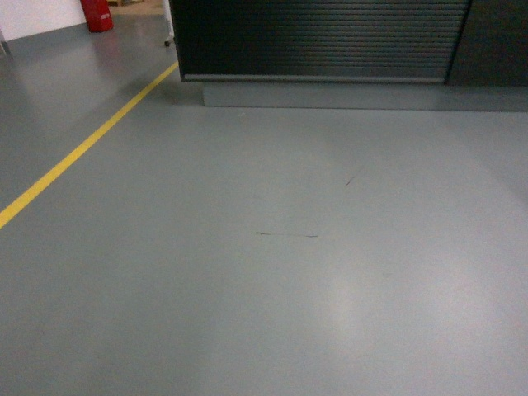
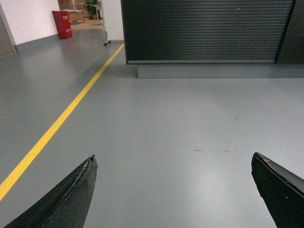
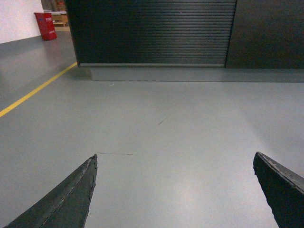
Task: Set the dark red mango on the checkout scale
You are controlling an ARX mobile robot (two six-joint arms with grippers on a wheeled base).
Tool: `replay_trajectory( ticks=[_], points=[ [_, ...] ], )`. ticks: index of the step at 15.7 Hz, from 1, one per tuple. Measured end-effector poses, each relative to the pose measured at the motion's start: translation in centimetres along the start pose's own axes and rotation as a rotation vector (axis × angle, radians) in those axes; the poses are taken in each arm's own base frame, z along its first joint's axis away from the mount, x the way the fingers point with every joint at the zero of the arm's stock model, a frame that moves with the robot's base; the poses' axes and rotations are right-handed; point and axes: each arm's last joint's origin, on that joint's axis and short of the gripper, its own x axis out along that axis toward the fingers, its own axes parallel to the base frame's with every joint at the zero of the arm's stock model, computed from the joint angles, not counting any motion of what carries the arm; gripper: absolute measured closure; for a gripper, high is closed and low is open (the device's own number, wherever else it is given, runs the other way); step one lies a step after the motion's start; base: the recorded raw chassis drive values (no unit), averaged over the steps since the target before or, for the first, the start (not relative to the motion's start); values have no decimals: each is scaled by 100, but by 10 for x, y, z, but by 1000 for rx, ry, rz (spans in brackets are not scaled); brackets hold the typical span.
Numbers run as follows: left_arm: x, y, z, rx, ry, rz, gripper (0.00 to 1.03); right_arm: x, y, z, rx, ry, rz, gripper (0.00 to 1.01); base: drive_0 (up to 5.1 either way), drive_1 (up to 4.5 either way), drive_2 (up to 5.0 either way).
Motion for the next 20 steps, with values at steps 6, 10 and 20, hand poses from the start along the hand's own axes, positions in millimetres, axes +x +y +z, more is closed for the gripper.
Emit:
replay_trajectory(
  ticks=[6,10,20],
  points=[
    [0,0,0,0,0,0,5,0,0,0,0,0,0,3,0,0,0],
    [0,0,0,0,0,0,5,0,0,0,0,0,0,3,0,0,0],
    [0,0,0,0,0,0,5,0,0,0,0,0,0,3,0,0,0]
  ],
)
